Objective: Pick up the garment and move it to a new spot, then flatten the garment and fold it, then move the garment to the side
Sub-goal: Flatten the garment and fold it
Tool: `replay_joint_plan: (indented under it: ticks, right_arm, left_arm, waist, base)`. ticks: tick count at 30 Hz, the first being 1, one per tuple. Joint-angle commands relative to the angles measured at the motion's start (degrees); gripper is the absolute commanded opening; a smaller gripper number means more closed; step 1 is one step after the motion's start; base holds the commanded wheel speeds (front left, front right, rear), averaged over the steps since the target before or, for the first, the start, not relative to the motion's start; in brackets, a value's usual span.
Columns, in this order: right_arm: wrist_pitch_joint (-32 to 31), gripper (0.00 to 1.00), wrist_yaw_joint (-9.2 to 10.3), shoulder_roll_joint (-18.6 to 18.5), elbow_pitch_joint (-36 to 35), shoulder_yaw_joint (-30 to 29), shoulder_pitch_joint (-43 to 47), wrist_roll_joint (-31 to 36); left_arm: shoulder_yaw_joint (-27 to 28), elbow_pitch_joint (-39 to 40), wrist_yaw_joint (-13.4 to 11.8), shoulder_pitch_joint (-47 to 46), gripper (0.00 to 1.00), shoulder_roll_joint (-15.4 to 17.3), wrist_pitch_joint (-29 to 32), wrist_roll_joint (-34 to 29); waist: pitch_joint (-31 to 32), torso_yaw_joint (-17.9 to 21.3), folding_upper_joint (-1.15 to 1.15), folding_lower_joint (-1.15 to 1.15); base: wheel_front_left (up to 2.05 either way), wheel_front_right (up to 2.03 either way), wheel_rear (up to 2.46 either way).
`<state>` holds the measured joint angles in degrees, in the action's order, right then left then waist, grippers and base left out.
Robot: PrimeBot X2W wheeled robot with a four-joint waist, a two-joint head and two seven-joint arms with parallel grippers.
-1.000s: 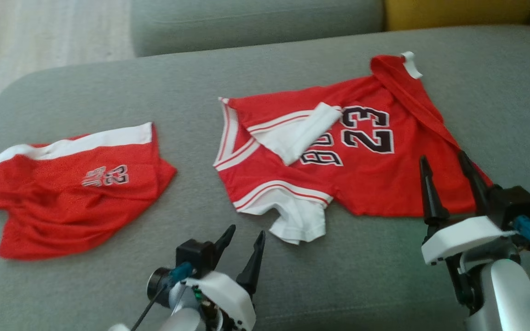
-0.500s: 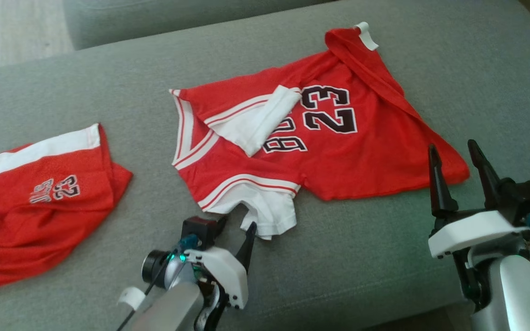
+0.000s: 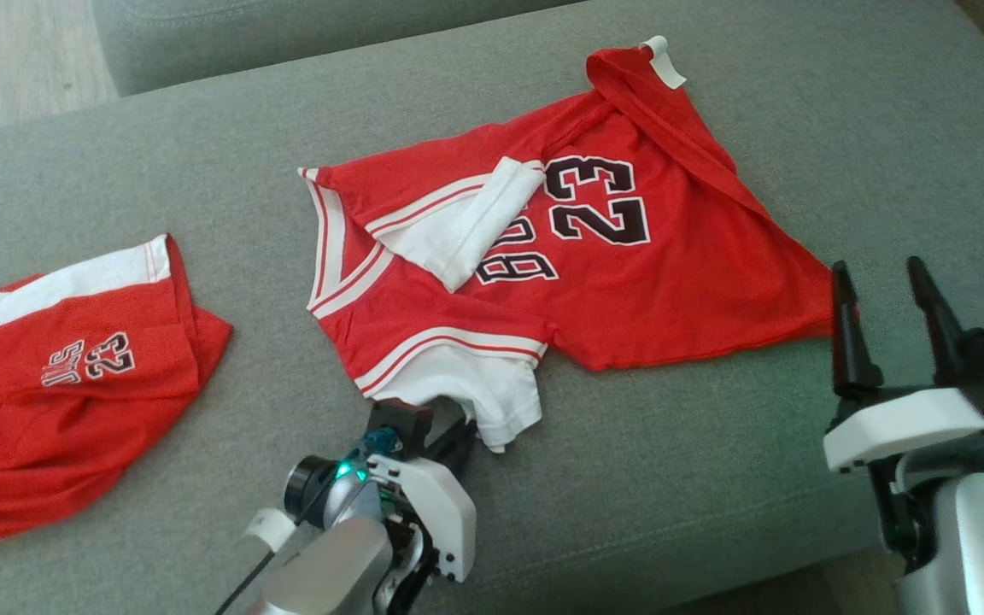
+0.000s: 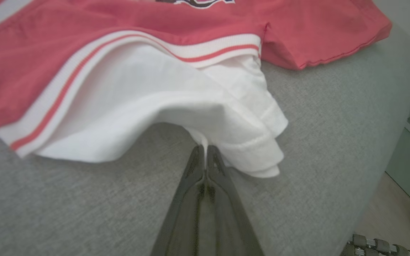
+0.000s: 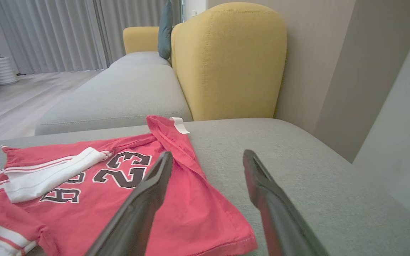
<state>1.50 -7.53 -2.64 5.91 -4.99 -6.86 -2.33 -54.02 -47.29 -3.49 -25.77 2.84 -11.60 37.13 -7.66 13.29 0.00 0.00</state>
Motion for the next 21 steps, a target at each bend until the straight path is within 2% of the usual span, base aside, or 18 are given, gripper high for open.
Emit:
replay_joint_plan:
  ticks: [1, 11, 17, 21]
  right_arm:
    - [0.56, 1.00, 0.04, -0.24, -1.83, 0.37, -2.63, 0.63]
    - [0.91, 1.00, 0.04, -0.24, -0.37, -1.76, -2.35, 1.29]
    - [1.05, 1.00, 0.04, -0.24, 1.31, -3.12, -1.58, 1.94]
    - [0.84, 1.00, 0.04, -0.24, 2.61, -4.94, -0.94, 2.91]
  left_arm:
    - [-0.96, -0.30, 0.60, -0.08, 0.00, 0.04, 1.21, 0.95]
    - [-0.78, -0.44, -1.70, -1.33, 0.00, 0.04, -2.42, 4.00]
    - [2.47, -0.02, -3.43, -0.43, 0.00, 0.06, -3.32, 4.53]
    - [6.53, 3.41, -4.76, 1.19, 0.00, 0.93, -3.38, 3.03]
  waist:
    - [0.15, -0.18, 0.00, 0.00]
    - [2.22, -3.14, 0.00, 0.00]
    - [4.56, -5.94, 0.00, 0.00]
    - [5.95, -7.96, 0.00, 0.00]
  base:
    - [0.00, 0.00, 0.00]
    - [0.00, 0.00, 0.00]
    - [0.00, 0.00, 0.00]
    - [0.00, 0.00, 0.00]
